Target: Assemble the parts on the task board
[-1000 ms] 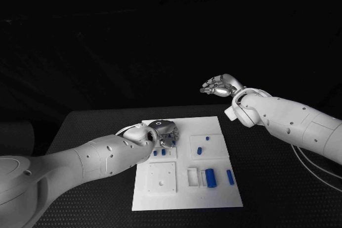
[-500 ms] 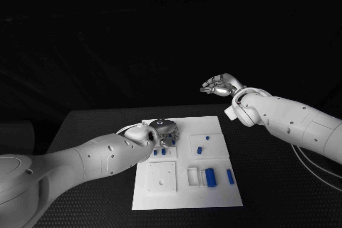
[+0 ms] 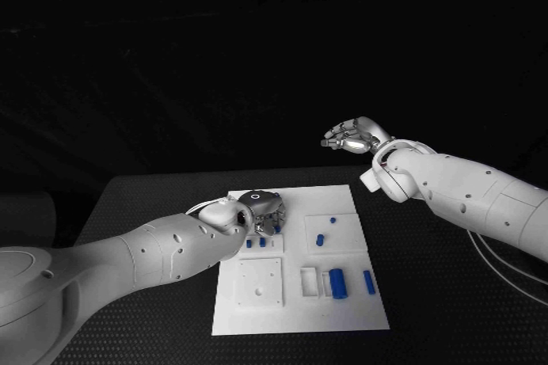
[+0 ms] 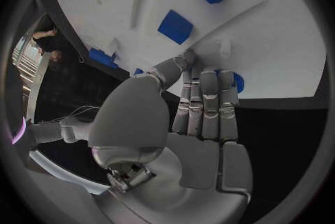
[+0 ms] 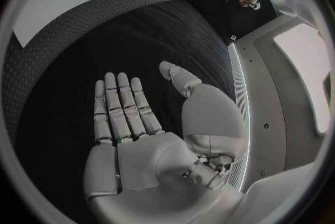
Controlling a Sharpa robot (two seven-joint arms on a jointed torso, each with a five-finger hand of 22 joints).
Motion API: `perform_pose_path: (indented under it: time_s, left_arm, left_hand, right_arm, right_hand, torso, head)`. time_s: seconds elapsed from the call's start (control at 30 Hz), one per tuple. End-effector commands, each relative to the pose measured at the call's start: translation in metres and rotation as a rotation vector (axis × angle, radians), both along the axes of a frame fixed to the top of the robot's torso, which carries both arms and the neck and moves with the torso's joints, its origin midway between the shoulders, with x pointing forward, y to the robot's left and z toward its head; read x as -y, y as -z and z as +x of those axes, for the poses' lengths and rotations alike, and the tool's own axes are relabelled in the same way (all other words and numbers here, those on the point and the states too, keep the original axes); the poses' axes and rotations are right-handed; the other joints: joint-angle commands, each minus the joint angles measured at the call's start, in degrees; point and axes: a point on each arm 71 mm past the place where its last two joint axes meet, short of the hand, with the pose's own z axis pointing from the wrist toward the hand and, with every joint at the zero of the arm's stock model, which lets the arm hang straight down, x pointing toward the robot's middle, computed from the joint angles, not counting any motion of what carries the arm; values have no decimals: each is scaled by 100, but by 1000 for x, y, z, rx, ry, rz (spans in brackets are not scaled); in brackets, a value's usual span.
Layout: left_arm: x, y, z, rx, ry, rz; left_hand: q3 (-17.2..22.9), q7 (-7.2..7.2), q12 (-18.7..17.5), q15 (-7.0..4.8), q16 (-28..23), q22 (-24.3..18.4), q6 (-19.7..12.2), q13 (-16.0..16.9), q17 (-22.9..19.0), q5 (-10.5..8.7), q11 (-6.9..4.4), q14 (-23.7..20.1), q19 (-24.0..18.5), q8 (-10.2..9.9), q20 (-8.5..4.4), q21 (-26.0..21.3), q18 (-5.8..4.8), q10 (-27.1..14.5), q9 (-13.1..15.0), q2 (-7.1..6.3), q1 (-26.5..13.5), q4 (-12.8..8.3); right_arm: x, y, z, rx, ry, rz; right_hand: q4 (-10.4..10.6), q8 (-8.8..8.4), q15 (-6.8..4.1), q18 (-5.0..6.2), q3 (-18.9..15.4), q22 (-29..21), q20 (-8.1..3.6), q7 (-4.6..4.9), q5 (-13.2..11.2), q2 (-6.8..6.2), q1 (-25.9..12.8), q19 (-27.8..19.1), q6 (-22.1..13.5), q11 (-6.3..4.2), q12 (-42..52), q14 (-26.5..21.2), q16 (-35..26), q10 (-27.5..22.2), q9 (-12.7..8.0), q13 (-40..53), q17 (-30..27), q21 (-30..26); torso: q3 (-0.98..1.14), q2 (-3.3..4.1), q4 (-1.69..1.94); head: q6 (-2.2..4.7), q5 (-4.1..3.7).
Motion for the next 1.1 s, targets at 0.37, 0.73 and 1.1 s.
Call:
perform_pose_path:
  time_s: [0.37, 0.73, 1.1]
  left_arm:
    - [-3, 8, -3, 1, -8, 19]
    - [-4, 8, -3, -19, -20, -5]
    - [-4, 7, -3, -14, -28, -15]
  left_hand:
    - [-38, -67, 84, -102, 149, 112, 221, 35, 48, 26, -127, 203, 200, 95, -196, 121, 5, 161, 43, 190, -65, 46]
    - [-37, -21, 35, -83, 152, 111, 110, 22, 44, 22, -105, 218, 239, 4, -240, 147, -6, 74, 10, 129, -113, 28]
    - [-95, 246, -330, 187, 31, 104, -676, -137, -23, -28, 179, 35, 109, -422, -34, 86, 56, -616, -181, -297, -232, 51]
  right_arm:
    - [-1, 0, -1, 0, -16, 1]
    - [0, 0, -1, 1, -14, 0]
    - [0, 0, -1, 1, -14, 0]
  right_hand:
    - [4, 23, 4, 95, -33, 9, 3, 121, 28, 31, -15, -18, -30, 3, -26, -52, 24, 23, -8, -7, -9, -33]
    - [1, 25, 3, 97, -34, 11, 4, 121, 30, 31, -14, -18, -30, 4, -26, -53, 25, 23, -9, -8, -11, -34]
    - [-2, 25, 3, 99, -34, 13, 4, 120, 31, 30, -11, -18, -30, 3, -26, -53, 27, 23, -11, -8, -12, -36]
  torso:
    - [-2, -1, 2]
    - [1, -3, -1]
    - [-1, -2, 1]
  head:
    - [0, 5]
    - [7, 12]
    - [15, 5]
